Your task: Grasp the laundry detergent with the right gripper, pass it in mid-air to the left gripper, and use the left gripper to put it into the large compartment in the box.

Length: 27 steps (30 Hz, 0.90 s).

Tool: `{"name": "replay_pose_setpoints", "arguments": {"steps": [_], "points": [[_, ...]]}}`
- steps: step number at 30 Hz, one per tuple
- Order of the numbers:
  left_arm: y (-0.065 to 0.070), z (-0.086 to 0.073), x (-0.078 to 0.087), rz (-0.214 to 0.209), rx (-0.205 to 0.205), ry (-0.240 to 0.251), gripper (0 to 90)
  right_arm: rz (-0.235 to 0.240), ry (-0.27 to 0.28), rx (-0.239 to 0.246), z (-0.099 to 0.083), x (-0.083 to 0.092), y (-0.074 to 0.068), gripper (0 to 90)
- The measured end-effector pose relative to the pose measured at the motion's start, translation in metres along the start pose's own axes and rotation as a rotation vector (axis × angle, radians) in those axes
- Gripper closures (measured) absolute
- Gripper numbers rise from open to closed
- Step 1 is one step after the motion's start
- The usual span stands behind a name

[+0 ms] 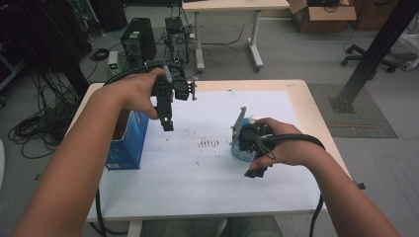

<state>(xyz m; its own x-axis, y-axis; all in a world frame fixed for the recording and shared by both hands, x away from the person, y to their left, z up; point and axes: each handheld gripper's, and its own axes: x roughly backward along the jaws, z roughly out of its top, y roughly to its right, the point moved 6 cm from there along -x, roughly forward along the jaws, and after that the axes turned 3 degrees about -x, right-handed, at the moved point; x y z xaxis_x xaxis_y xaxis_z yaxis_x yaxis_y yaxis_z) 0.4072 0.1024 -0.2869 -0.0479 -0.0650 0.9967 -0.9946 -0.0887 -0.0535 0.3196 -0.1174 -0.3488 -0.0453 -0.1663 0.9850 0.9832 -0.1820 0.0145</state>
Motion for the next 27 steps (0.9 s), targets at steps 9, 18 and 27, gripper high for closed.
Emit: {"name": "replay_pose_setpoints", "arguments": {"steps": [9,18,27], "points": [[0.022,-0.004,0.000,-0.001,-0.015,0.010,0.2,0.003,0.004,-0.004,-0.004,-0.002,-0.004,5.2],[0.050,-0.006,-0.002,-0.002,-0.055,0.006,0.2,-0.012,0.013,-0.023,-0.014,-0.004,-0.005,5.3],[0.066,-0.005,-0.003,0.002,-0.079,0.013,0.2,-0.030,0.062,-0.049,-0.029,-0.003,-0.001,5.4]]}}
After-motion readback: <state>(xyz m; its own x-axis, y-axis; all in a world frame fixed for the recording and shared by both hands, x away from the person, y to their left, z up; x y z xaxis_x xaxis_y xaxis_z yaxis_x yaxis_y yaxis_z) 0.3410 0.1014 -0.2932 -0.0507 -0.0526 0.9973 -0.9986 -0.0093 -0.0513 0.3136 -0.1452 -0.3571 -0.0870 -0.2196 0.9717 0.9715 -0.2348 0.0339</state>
